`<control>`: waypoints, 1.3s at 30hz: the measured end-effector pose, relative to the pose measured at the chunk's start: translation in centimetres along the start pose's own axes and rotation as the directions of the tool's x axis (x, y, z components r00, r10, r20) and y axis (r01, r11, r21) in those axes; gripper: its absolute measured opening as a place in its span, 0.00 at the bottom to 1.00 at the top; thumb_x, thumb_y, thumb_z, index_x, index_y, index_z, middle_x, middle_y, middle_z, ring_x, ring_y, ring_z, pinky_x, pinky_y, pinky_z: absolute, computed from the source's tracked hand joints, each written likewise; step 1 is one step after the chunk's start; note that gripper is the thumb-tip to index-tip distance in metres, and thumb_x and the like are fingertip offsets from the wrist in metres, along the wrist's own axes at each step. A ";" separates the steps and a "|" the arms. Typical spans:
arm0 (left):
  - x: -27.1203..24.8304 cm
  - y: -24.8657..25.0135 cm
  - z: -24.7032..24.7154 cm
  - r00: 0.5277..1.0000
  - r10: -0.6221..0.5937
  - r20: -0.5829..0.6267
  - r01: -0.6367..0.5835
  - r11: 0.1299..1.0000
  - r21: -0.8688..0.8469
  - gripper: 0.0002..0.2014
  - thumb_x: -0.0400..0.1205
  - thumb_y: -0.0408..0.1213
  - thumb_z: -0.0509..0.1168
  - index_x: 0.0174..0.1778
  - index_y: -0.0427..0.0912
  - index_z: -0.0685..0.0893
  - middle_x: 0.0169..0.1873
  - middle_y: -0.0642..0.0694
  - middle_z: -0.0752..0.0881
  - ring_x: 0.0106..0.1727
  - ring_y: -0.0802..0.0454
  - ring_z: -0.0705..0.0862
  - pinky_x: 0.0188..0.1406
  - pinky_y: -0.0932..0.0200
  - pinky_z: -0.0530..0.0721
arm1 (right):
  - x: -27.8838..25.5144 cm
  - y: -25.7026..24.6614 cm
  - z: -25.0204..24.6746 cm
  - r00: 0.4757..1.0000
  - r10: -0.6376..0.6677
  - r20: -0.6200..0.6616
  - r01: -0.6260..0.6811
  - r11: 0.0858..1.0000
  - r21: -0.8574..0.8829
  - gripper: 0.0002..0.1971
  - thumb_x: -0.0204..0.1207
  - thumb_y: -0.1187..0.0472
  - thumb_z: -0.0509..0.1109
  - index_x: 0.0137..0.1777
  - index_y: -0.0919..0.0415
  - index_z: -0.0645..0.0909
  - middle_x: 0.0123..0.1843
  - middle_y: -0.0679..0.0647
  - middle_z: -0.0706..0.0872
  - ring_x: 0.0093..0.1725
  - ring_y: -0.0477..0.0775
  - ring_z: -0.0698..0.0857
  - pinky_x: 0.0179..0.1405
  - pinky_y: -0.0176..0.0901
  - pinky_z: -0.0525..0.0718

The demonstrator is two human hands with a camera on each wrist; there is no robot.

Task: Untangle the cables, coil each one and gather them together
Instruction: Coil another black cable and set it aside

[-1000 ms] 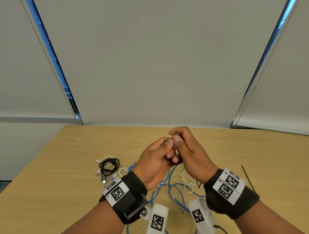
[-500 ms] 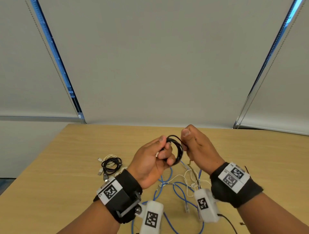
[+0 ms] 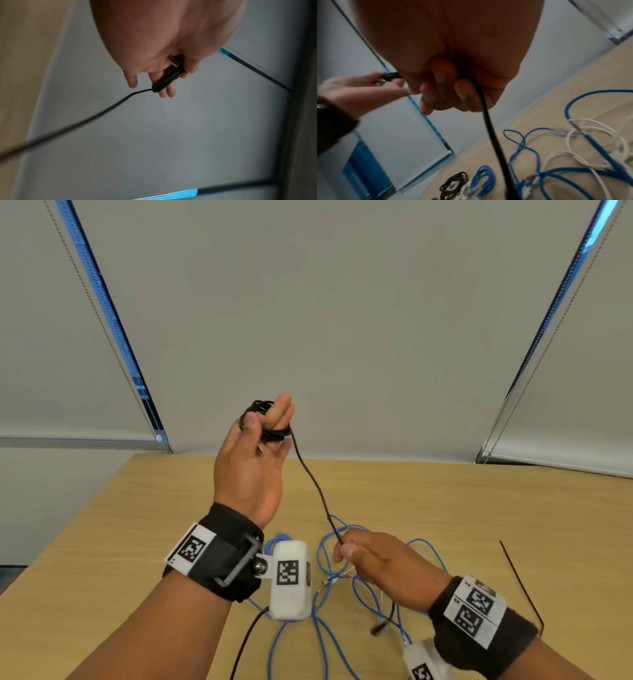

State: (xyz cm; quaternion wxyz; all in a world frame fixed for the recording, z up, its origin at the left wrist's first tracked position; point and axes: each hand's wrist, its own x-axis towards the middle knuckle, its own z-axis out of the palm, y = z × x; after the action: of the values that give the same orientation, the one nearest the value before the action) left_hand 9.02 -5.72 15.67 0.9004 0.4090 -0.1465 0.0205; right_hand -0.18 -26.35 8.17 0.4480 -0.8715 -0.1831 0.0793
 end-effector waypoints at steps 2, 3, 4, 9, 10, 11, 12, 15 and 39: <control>0.0 -1.1 -0.4 0.998 0.058 -0.039 -0.039 0.926 0.376 0.10 0.91 0.43 0.57 0.60 0.46 0.82 0.65 0.52 0.90 0.70 0.59 0.85 0.75 0.52 0.74 | -0.3 -1.7 -0.2 0.996 -0.022 0.083 0.025 0.999 -0.040 0.11 0.88 0.50 0.61 0.53 0.47 0.86 0.44 0.35 0.87 0.41 0.37 0.83 0.44 0.32 0.79; -0.2 -1.8 -0.7 0.998 0.056 -0.016 -0.039 0.836 0.547 0.09 0.90 0.44 0.59 0.61 0.48 0.82 0.64 0.57 0.90 0.69 0.65 0.84 0.73 0.57 0.74 | -0.5 -2.6 -0.5 0.994 -0.042 0.103 0.046 0.998 -0.041 0.11 0.87 0.49 0.62 0.55 0.48 0.86 0.47 0.36 0.88 0.46 0.38 0.85 0.48 0.36 0.82; -0.5 -2.8 -1.1 0.999 0.021 0.029 -0.035 0.743 0.668 0.08 0.90 0.43 0.60 0.61 0.49 0.82 0.64 0.61 0.89 0.67 0.70 0.83 0.71 0.60 0.75 | -0.7 -3.5 -0.9 0.992 -0.072 0.101 0.076 0.997 -0.036 0.11 0.87 0.49 0.63 0.56 0.49 0.87 0.48 0.35 0.89 0.47 0.39 0.87 0.49 0.37 0.83; -2.9 -6.6 -2.6 0.952 -0.254 0.169 -0.007 0.536 0.844 0.08 0.91 0.44 0.57 0.53 0.47 0.79 0.50 0.55 0.92 0.56 0.58 0.87 0.60 0.51 0.81 | -0.4 -5.8 -4.5 0.947 -0.230 -0.226 0.218 0.973 -0.078 0.13 0.86 0.52 0.63 0.54 0.51 0.90 0.43 0.29 0.89 0.41 0.32 0.86 0.42 0.20 0.75; -3.6 -7.0 -2.4 0.932 -0.307 0.192 0.013 0.560 0.828 0.08 0.92 0.43 0.56 0.51 0.47 0.78 0.45 0.52 0.92 0.57 0.55 0.88 0.61 0.49 0.81 | -0.2 -5.8 -5.4 0.928 -0.237 -0.287 0.219 0.971 -0.092 0.14 0.87 0.53 0.62 0.52 0.52 0.90 0.39 0.30 0.87 0.38 0.33 0.84 0.39 0.21 0.74; -4.2 -7.4 -2.1 0.910 -0.353 0.217 0.041 0.598 0.800 0.09 0.92 0.42 0.54 0.51 0.47 0.79 0.42 0.49 0.92 0.60 0.54 0.89 0.64 0.49 0.80 | 0.1 -5.5 -6.1 0.914 -0.222 -0.340 0.203 0.975 -0.091 0.14 0.86 0.54 0.61 0.50 0.52 0.90 0.34 0.31 0.84 0.33 0.35 0.82 0.35 0.22 0.74; -4.8 -7.7 -1.9 0.888 -0.389 0.244 0.068 0.637 0.768 0.11 0.92 0.43 0.53 0.51 0.45 0.79 0.38 0.47 0.91 0.62 0.55 0.89 0.66 0.51 0.79 | 0.3 -5.1 -6.7 0.902 -0.184 -0.389 0.173 0.983 -0.063 0.15 0.86 0.53 0.61 0.48 0.50 0.89 0.30 0.33 0.81 0.29 0.37 0.79 0.32 0.24 0.73; -5.9 -7.9 -1.2 0.832 -0.445 0.331 0.105 0.712 0.694 0.18 0.90 0.47 0.54 0.53 0.34 0.79 0.33 0.53 0.86 0.60 0.53 0.89 0.65 0.61 0.79 | 1.1 -3.3 -7.8 0.868 -0.050 -0.494 0.113 0.988 0.100 0.15 0.87 0.52 0.60 0.45 0.47 0.87 0.29 0.43 0.79 0.24 0.43 0.74 0.25 0.33 0.72; -5.7 -6.9 -1.5 0.824 -0.546 0.152 0.538 0.838 0.094 0.07 0.85 0.38 0.67 0.46 0.39 0.86 0.32 0.45 0.77 0.38 0.48 0.82 0.56 0.36 0.87 | 1.9 0.2 -3.1 0.983 0.171 -0.065 -0.105 0.817 0.566 0.15 0.76 0.48 0.72 0.47 0.61 0.82 0.28 0.51 0.75 0.21 0.43 0.65 0.19 0.35 0.62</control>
State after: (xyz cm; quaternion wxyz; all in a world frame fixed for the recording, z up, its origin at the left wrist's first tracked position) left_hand 5.01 -8.73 8.04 0.8431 0.4551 -0.1013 -0.2678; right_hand 2.59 -28.03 9.81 0.6864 -0.7158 -0.0623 0.1124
